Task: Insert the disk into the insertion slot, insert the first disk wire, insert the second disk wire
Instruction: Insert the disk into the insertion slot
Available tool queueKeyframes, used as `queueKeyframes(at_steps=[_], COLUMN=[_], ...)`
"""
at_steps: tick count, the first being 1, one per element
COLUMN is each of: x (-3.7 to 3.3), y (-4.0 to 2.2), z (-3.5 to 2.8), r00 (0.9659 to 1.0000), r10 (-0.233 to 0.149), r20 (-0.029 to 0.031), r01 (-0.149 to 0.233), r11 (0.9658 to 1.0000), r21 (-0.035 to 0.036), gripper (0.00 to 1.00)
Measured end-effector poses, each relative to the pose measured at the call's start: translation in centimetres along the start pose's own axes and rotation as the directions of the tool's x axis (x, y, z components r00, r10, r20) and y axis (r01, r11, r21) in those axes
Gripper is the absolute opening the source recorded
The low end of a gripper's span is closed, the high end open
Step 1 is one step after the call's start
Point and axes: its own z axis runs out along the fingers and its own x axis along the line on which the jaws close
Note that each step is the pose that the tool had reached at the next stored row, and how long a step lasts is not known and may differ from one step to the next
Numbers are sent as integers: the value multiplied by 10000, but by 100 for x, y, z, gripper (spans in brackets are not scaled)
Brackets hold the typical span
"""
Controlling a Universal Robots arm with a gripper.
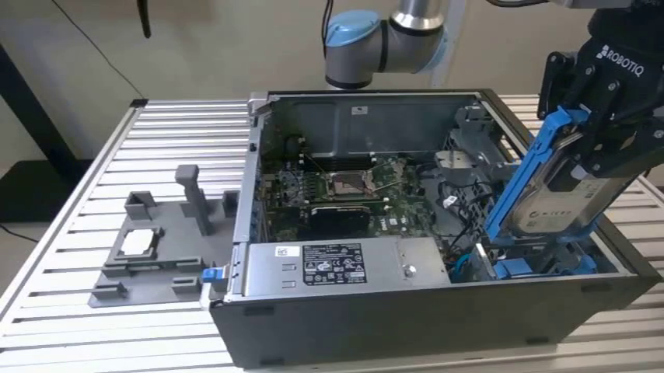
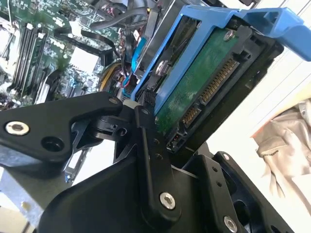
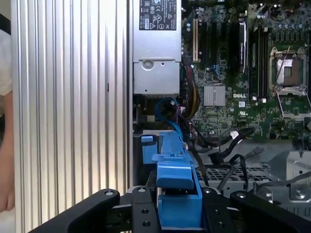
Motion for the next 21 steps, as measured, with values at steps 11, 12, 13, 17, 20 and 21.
queueKeyframes(at_steps=[11, 12, 13, 17, 20, 21], x=[-2, -2, -2, -3, -3, -3], y=[-43, -46, -49, -60, -64, -66], z=[129, 142, 157, 183, 201, 208], r00=[10000, 10000, 10000, 10000, 10000, 10000], r10=[1, 0, 1, -13, -34, -39], r20=[-24, -24, -23, -22, -7, 2], r01=[-1, 0, -1, 13, 34, 39], r11=[10000, 10000, 10000, 10000, 10000, 10000], r21=[-14, -14, -15, -15, -15, -14], gripper=[33, 33, 33, 33, 33, 33])
